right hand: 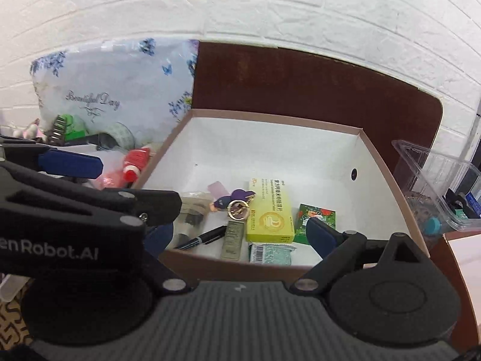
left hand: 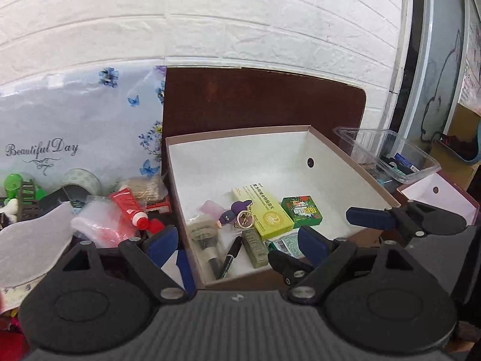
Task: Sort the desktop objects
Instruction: 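Withdraw both grippers from the cardboard box back to the pile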
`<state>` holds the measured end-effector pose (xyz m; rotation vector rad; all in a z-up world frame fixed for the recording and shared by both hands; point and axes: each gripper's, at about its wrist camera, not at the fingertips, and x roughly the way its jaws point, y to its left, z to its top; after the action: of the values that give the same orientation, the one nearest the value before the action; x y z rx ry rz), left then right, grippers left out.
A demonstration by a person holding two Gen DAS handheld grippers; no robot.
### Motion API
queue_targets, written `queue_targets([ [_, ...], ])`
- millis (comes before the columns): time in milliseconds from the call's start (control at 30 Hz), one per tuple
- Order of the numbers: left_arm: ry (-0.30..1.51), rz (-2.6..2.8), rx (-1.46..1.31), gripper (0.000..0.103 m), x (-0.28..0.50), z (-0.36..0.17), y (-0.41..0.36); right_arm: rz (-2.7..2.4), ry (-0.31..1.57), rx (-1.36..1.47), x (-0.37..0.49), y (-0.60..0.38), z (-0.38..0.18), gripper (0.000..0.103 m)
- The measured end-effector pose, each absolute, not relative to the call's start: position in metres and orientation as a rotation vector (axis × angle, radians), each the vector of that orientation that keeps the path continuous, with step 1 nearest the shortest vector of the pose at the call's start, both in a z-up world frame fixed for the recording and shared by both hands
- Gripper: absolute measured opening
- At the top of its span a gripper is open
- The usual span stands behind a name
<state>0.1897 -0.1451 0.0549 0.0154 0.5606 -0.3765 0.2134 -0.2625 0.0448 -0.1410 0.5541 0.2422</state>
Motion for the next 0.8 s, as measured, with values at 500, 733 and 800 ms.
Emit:
queue_targets([
  [500,0.601,-0.294,-0.035,0.09,0.096,-0.011,-0.047,0.435,0.567,-0.105,0.119,-0.208,-0.012,0.094],
  [733,0.747,-0.197,-0.148,0.08,0.09,-0.063,0.004,0.534,0.648,-0.161,0.1,-0.179,-0.061,0.091],
  [800,0.736,-0.191,-0.179,0.077,0.09,-0.062,0.01,0.541,0.645,-0.178,0.101,-0.175,-0.061,0.087],
])
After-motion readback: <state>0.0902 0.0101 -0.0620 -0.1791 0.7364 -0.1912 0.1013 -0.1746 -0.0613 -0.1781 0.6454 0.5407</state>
